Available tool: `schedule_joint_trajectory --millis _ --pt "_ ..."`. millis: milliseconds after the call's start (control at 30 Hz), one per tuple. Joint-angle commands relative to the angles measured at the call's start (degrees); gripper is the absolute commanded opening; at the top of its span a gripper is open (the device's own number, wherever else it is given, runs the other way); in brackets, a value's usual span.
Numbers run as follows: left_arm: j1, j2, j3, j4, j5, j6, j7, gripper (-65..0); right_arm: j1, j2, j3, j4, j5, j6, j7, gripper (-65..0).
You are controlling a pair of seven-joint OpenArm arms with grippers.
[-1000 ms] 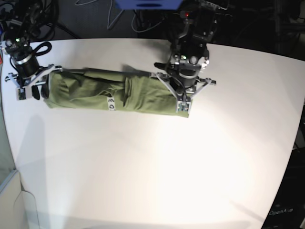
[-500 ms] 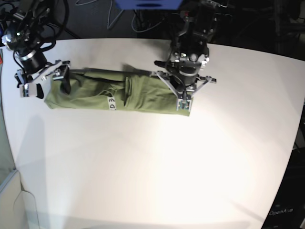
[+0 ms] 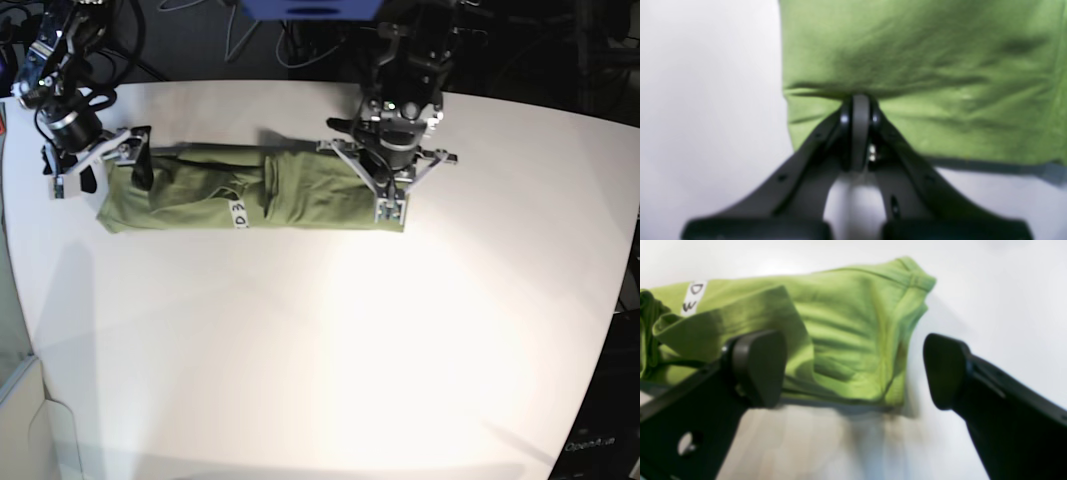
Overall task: Fold the T-shirt properly
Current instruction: 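Grasp the strip's other end with the right gripper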
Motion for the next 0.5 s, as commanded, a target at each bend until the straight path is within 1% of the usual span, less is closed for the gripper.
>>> schedule_joint_trajectory --millis 0,200,467 --pt "0.1 0.2 0.0 0.4 -0.2 0.1 1.0 -64.5 0.2 0.8 0.3 0.7 0.8 1.0 1.3 -1.9" --pt "0.1 0.2 0.0 0.0 -0.2 0.1 0.7 -64.5 0.4 0.7 0.2 0.4 0.7 1.0 1.3 -2.0" --pt "0.1 0.2 0.0 0.0 -0.2 0.1 0.6 -64.5 2.1 1.5 -0.2 -6.0 0.7 1.0 1.4 -2.0"
